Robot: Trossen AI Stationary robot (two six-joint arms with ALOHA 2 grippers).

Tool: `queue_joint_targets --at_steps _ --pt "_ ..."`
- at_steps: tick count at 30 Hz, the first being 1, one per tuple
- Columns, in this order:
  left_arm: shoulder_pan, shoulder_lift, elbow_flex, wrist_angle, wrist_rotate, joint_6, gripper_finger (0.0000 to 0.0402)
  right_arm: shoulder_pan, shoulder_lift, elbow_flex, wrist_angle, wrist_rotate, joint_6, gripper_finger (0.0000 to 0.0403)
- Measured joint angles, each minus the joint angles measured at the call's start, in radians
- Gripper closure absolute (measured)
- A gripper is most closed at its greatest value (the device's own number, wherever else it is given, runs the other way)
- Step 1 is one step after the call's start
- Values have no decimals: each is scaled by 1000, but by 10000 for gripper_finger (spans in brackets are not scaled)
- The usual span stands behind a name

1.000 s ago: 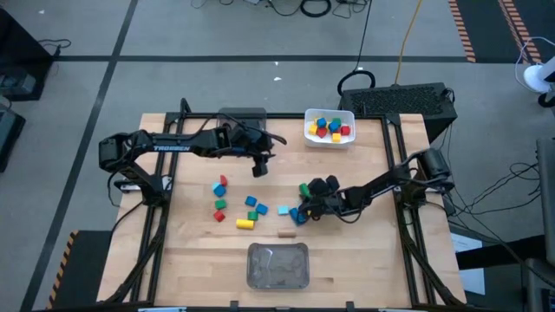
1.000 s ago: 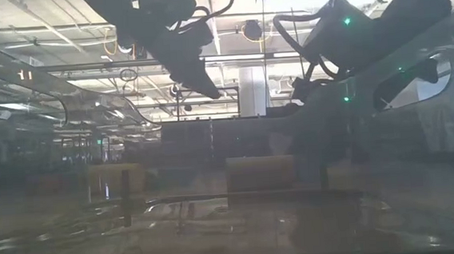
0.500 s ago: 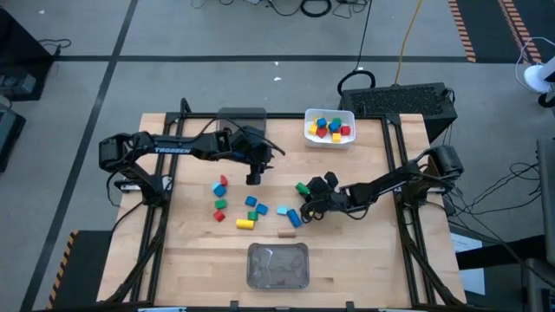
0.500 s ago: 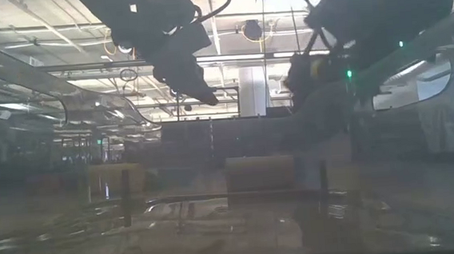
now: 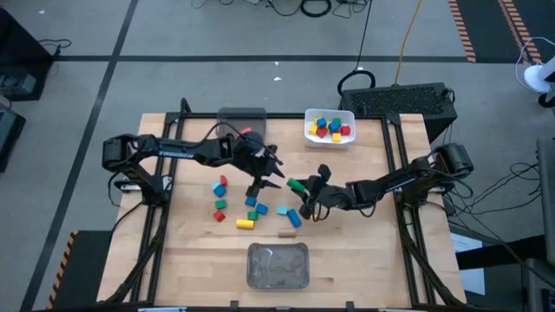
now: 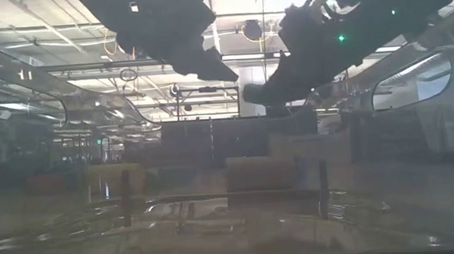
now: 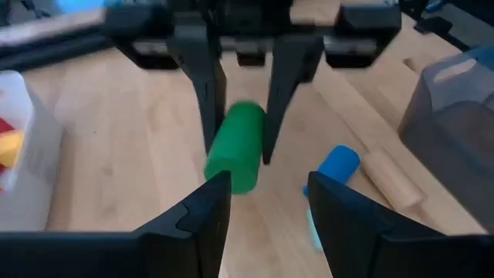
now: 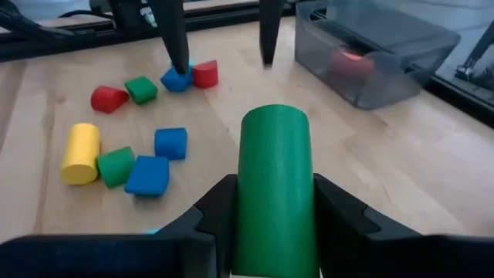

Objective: Sort blocks by size
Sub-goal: Put the green cylinder block into the top black bin

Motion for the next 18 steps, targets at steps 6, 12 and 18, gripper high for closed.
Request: queue_joint_targets --at_steps 6,12,18 --pt "-9 25 0 62 -7 -25 226 1 0 0 44 -46 -54 288" --pt "-9 57 0 73 -19 -49 193 5 0 0 78 -51 -98 287" --pt "-10 70 0 98 -36 -44 123 5 0 0 82 -51 -107 287"
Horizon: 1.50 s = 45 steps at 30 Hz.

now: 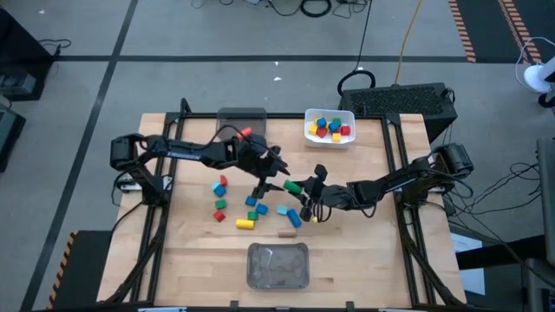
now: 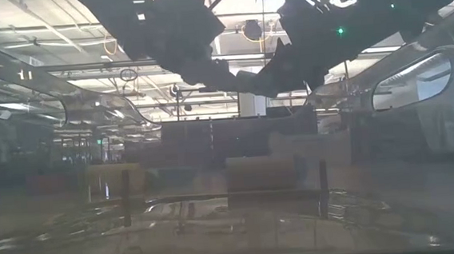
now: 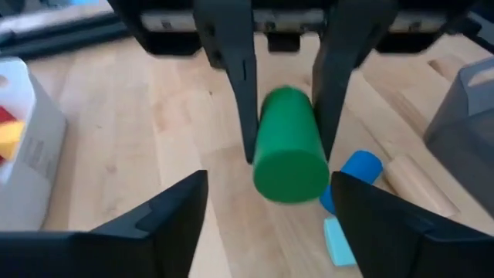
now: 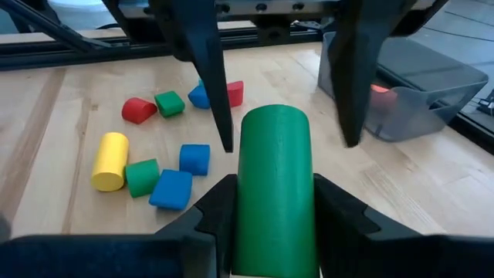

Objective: Sort blocks by size
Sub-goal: Put the green cylinder block into the top black bin

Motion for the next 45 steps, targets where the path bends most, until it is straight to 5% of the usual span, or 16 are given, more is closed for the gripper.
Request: queue_joint_targets --at_steps 11,22,27,45 --pt "-19 7 0 35 24 18 135 0 0 0 37 -6 -31 287" --pt "-19 7 1 58 46 22 246 0 0 0 53 -20 -42 286" --pt "-19 7 1 57 47 27 263 0 0 0 54 -21 -45 284" --pt "70 3 1 -33 -41 -6 263 -3 0 1 -76 41 187 158"
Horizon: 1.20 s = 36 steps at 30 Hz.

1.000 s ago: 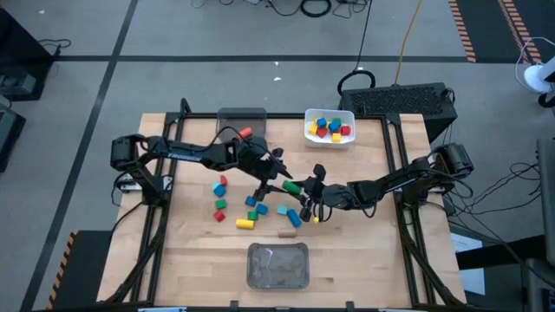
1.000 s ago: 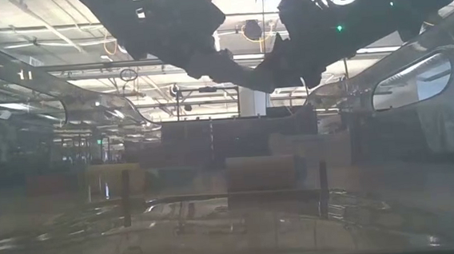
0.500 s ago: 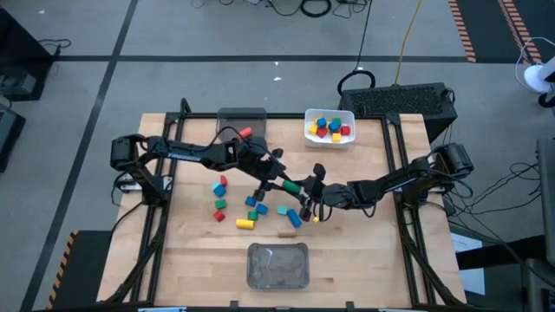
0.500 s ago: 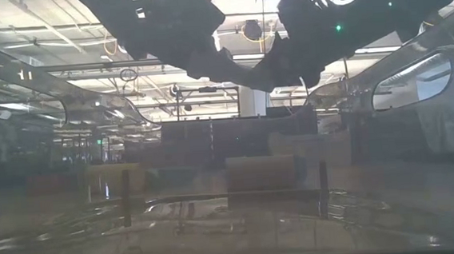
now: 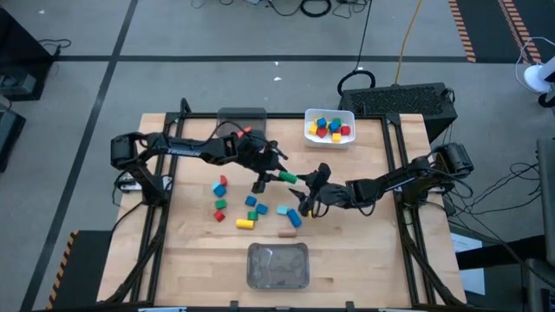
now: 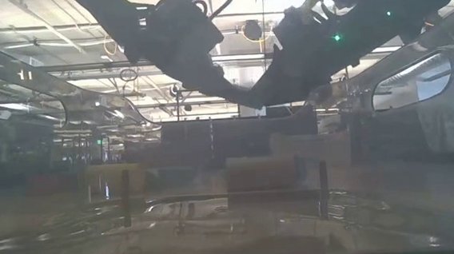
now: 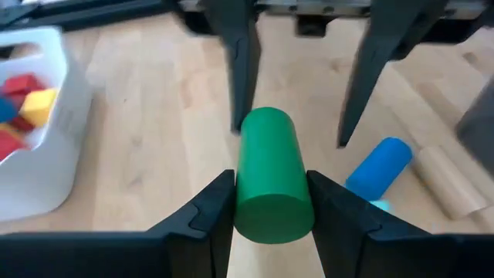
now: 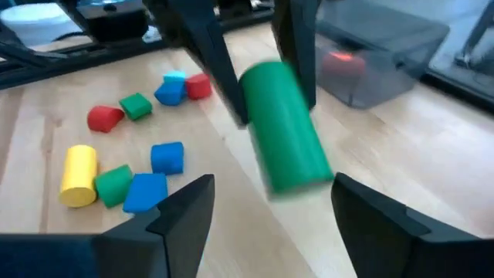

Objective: Sort blocks by size
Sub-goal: Put the green cylinder block into the top black bin

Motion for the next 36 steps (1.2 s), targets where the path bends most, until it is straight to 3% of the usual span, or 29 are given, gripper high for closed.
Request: queue_joint_targets --at_steps 6,11,21,36 --pt "46 -19 0 -79 -223 3 264 9 0 0 -83 -18 105 152" --pt "107 -65 0 -188 -289 5 264 32 0 0 -155 -26 197 152" --pt "229 -152 -2 -287 -308 -1 264 79 10 0 -183 -18 270 151" --pt "453 -213 -168 -111 -298 -55 264 99 10 0 -179 -15 376 151"
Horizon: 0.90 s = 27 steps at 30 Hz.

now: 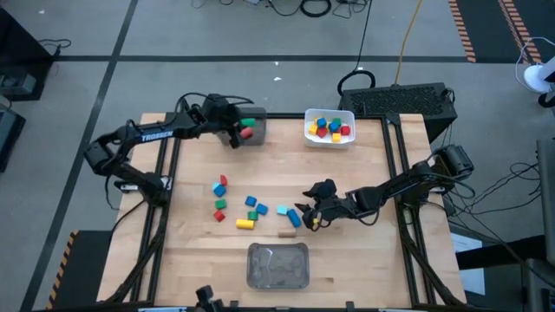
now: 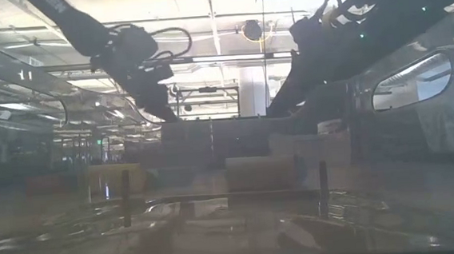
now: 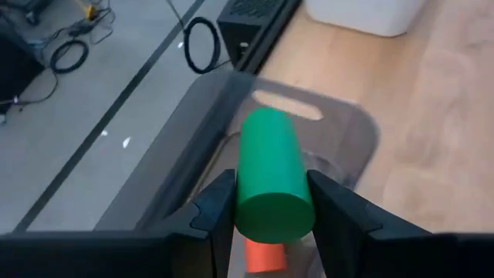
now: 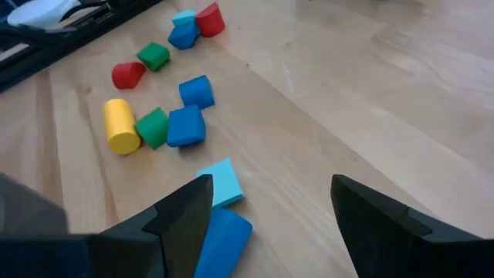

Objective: Sort blocks by size
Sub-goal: Put the green cylinder block into the top black bin, then put the blue cylinder block into the top black bin

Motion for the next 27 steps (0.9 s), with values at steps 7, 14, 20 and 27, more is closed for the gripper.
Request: queue_joint_targets --at_steps 7,14,20,27 --pt "60 65 -35 55 13 -28 264 9 0 0 6 -26 27 151" --pt "69 80 -35 96 13 -54 218 9 100 74 -15 -149 20 151" --pt "68 80 -35 91 5 -61 187 8 193 226 -271 -163 22 151" --pt "67 80 -35 93 -44 -78 184 7 247 329 -386 -216 27 151"
